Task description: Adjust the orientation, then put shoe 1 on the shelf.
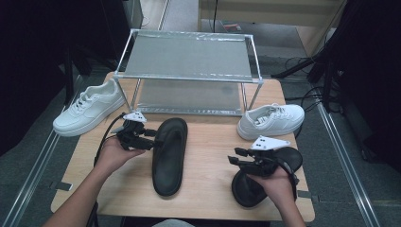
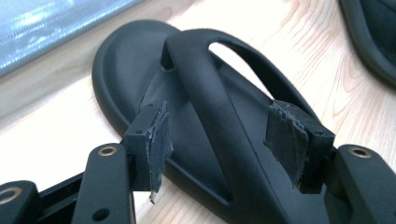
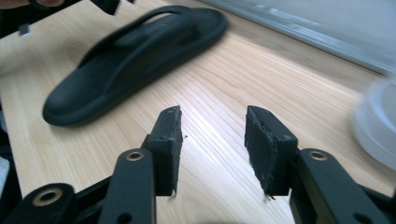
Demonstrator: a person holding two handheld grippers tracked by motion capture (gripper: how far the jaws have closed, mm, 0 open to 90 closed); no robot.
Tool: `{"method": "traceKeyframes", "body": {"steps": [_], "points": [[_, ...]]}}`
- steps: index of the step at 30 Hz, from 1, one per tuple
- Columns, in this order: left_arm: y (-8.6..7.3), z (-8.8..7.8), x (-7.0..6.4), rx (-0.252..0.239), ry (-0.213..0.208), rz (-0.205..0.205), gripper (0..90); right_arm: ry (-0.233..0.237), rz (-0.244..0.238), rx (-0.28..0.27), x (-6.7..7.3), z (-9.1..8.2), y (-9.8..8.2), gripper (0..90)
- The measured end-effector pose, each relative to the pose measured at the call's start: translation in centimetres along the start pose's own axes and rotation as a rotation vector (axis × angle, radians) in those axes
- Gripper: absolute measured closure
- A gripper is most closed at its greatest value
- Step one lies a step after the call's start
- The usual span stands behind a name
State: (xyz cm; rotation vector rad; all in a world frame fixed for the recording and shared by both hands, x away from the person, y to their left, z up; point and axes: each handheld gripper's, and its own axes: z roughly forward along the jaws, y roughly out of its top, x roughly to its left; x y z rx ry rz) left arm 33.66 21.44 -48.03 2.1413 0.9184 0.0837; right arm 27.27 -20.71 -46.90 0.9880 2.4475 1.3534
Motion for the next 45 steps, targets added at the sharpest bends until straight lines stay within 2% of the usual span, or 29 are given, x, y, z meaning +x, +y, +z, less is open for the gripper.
{"method": "traceKeyframes", "body": {"steps": [4,7,11,15,24,26,33,37,45], "points": [[0.1,0.2,0.2,0.010,-0.005,0.003,39.9,-0.037,0.030,-0.020,-0.9,-2.6,-1.4,65.4],[0.2,0.2,0.4,0.008,-0.008,0.000,39.9,-0.073,0.041,-0.008,-1.7,-4.3,-2.6,71.2],[0.2,0.3,0.4,0.008,-0.004,0.004,40.0,-0.093,0.063,0.003,-2.4,-5.3,-3.7,72.4],[0.2,0.3,0.4,0.007,-0.001,0.009,40.1,-0.105,0.032,0.006,-2.7,-6.0,-4.4,77.6],[0.3,0.4,0.3,0.017,0.001,0.013,40.3,-0.064,0.030,0.076,-3.4,-5.9,-5.3,90.0],[0.3,0.4,0.4,0.018,0.001,0.012,40.3,-0.061,0.038,0.093,-3.4,-6.0,-5.5,90.0],[0.2,0.4,0.5,0.020,0.003,0.012,40.3,-0.030,0.011,0.169,-3.7,-5.7,-6.3,90.0],[0.2,0.3,0.5,0.015,0.005,0.010,40.3,0.009,-0.002,0.165,-3.4,-5.6,-6.3,90.0],[0.0,0.1,0.5,0.022,0.014,0.012,40.4,0.024,0.000,0.169,-3.3,-4.8,-5.8,90.0]]}}
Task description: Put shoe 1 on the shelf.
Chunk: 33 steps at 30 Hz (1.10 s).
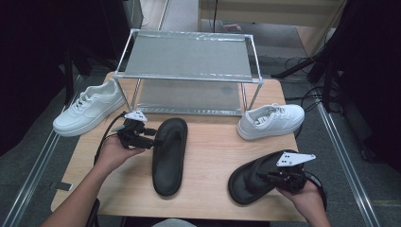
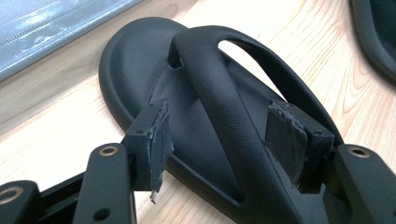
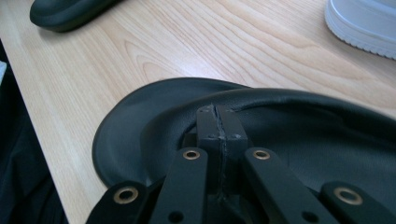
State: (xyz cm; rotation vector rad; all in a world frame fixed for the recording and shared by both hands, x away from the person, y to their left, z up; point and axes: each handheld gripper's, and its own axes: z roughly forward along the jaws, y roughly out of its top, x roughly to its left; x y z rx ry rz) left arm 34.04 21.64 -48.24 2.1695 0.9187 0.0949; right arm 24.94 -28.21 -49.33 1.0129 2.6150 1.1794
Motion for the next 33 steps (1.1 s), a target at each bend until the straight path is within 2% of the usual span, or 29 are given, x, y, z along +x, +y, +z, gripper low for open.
{"method": "traceKeyframes", "body": {"steps": [7,16,22,28,33], "points": [[-0.6,-0.4,-0.1,-0.003,0.009,-0.008,40.5,0.016,-0.025,0.005,0.0,1.1,1.1,90.0],[-1.6,-1.0,-0.5,0.001,0.028,-0.005,40.5,0.024,-0.036,0.010,-0.1,2.6,2.6,90.0],[-2.4,-1.5,-0.6,-0.003,0.035,-0.020,40.5,0.045,-0.025,0.011,-0.6,3.7,3.7,90.0],[-3.0,-1.7,-0.9,-0.007,0.046,-0.018,40.2,0.017,-0.034,0.026,-1.0,4.9,4.9,90.0],[-3.4,-1.9,-1.1,-0.008,0.051,-0.021,40.0,-0.002,-0.023,0.028,-1.5,5.5,5.5,90.0]]}}
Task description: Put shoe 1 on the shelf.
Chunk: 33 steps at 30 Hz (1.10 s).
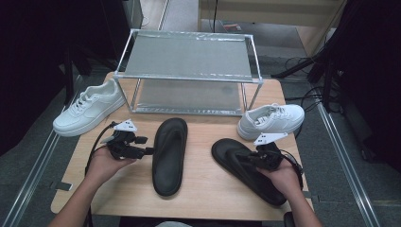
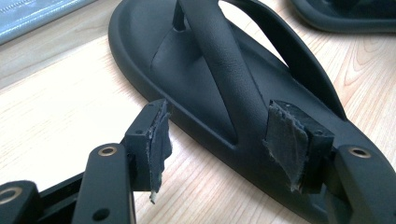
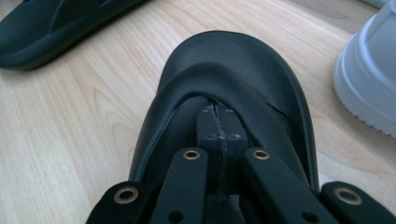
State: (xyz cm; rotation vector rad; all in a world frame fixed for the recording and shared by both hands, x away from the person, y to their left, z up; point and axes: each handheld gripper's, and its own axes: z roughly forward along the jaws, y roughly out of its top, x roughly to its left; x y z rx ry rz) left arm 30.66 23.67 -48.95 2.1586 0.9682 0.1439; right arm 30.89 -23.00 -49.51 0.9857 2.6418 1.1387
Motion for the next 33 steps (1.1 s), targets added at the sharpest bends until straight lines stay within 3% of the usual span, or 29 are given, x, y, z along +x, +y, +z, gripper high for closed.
{"method": "traceKeyframes", "body": {"steps": [11,27,33], "points": [[0.0,0.0,-0.2,-0.012,0.007,0.009,39.9,-0.014,0.030,-0.019,-1.2,0.5,0.7,90.0],[0.6,0.3,0.1,-0.024,-0.011,0.015,39.7,-0.050,-0.004,-0.080,1.4,-1.4,0.3,90.0],[1.1,0.8,0.6,-0.031,-0.014,0.016,39.7,-0.089,0.005,-0.069,1.0,-0.9,0.1,90.0]]}}
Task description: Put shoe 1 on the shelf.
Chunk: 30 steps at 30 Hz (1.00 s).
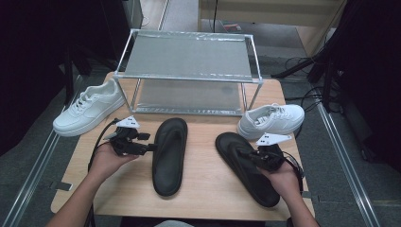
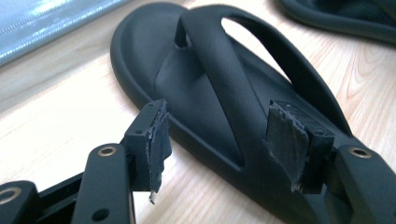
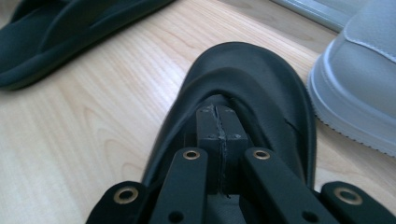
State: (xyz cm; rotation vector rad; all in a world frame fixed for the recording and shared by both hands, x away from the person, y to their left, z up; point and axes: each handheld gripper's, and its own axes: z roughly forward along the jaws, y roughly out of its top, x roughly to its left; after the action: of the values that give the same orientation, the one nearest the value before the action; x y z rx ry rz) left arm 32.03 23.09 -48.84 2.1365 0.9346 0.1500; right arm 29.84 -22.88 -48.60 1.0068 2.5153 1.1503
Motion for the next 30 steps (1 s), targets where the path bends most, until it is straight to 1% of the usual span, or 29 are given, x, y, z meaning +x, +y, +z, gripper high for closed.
{"method": "traceKeyframes", "body": {"steps": [1,4,8,9,11,12,18,20,22,26,30], "points": [[0.1,0.1,0.0,0.006,-0.003,-0.004,39.7,-0.004,0.003,-0.003,-0.2,0.1,0.0,90.0],[0.2,0.3,0.1,0.012,-0.012,-0.002,39.8,0.010,0.021,0.001,-0.3,0.5,0.1,90.0],[0.2,0.3,0.0,0.016,-0.013,-0.002,39.8,0.023,0.001,0.019,0.1,1.3,0.5,90.0],[0.2,0.3,0.0,0.016,-0.014,-0.002,39.7,0.018,-0.006,0.019,0.2,1.5,0.6,90.0],[0.1,0.3,0.0,0.013,-0.012,0.000,39.8,0.024,-0.001,0.021,0.2,1.8,0.9,90.0],[0.1,0.2,0.0,0.013,-0.011,0.002,39.8,0.020,-0.009,0.019,0.2,2.0,1.1,90.0],[0.1,0.2,0.1,0.015,-0.010,-0.002,39.8,0.022,-0.008,0.020,0.4,3.0,1.9,90.0],[0.1,0.2,0.0,0.013,-0.011,-0.002,39.8,0.020,-0.016,0.018,0.5,3.4,2.3,90.0],[0.1,0.2,0.0,0.011,-0.013,0.001,39.7,0.019,-0.009,0.019,0.6,3.7,2.6,90.0],[-0.1,0.1,-0.1,0.008,-0.011,-0.006,39.8,0.019,-0.010,0.017,0.7,4.3,3.1,90.0],[-0.3,-0.2,-0.1,-0.007,0.003,-0.006,40.0,0.011,-0.005,0.015,0.7,4.9,3.7,90.0]]}}
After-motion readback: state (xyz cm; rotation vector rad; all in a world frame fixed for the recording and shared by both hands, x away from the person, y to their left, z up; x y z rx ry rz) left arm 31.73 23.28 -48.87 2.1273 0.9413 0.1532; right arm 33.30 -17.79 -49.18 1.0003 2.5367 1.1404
